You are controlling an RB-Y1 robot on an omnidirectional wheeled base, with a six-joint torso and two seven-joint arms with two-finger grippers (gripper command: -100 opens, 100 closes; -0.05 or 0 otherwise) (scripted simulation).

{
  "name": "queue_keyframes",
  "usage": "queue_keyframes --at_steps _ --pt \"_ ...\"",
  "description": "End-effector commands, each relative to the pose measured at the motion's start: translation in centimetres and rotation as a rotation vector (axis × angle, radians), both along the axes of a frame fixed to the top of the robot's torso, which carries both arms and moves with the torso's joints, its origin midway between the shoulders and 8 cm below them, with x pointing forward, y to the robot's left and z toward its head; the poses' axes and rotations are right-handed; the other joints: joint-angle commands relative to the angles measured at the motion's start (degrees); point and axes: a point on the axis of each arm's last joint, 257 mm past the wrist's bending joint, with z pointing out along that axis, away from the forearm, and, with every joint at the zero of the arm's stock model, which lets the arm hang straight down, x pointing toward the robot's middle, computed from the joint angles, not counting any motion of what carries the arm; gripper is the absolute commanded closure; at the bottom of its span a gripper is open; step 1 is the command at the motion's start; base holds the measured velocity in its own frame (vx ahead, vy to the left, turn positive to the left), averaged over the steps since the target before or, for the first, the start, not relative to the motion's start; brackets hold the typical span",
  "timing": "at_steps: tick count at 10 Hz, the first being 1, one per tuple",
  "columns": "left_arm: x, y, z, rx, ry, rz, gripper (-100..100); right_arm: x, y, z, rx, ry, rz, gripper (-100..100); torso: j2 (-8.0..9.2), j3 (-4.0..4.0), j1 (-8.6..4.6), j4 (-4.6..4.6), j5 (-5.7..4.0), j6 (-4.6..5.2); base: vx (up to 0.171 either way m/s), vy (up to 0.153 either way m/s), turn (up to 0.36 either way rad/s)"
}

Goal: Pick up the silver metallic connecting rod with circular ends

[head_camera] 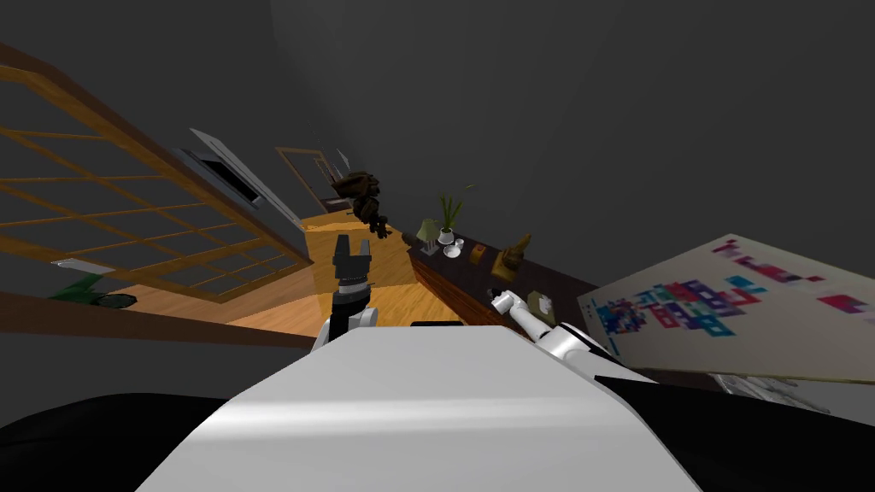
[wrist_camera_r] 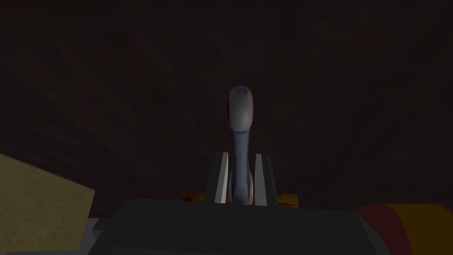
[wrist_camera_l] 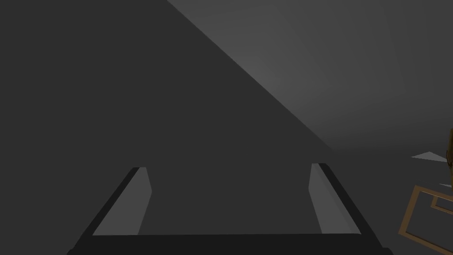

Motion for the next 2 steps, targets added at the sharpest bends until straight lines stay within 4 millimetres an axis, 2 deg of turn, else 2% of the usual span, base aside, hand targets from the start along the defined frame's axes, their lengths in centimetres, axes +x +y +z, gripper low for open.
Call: queue_keyframes --at_steps 1,2 --pt "0.00 0.00 0.00 0.000 0.000 0.000 0 0.00 0.00 0.00 0.000 0.000 0.000 100 0.00 0.00 0.00 0.00 0.00 0.00 -0.017 0.002 -0.003" --pt "0.00 0.00 0.00 0.000 0.000 0.000 0 -0.01 0.00 0.02 -0.001 0.001 0.000 0 -0.09 -0.05 -0.02 -0.02 -0.01 0.00 0.000 0.000 0.000"
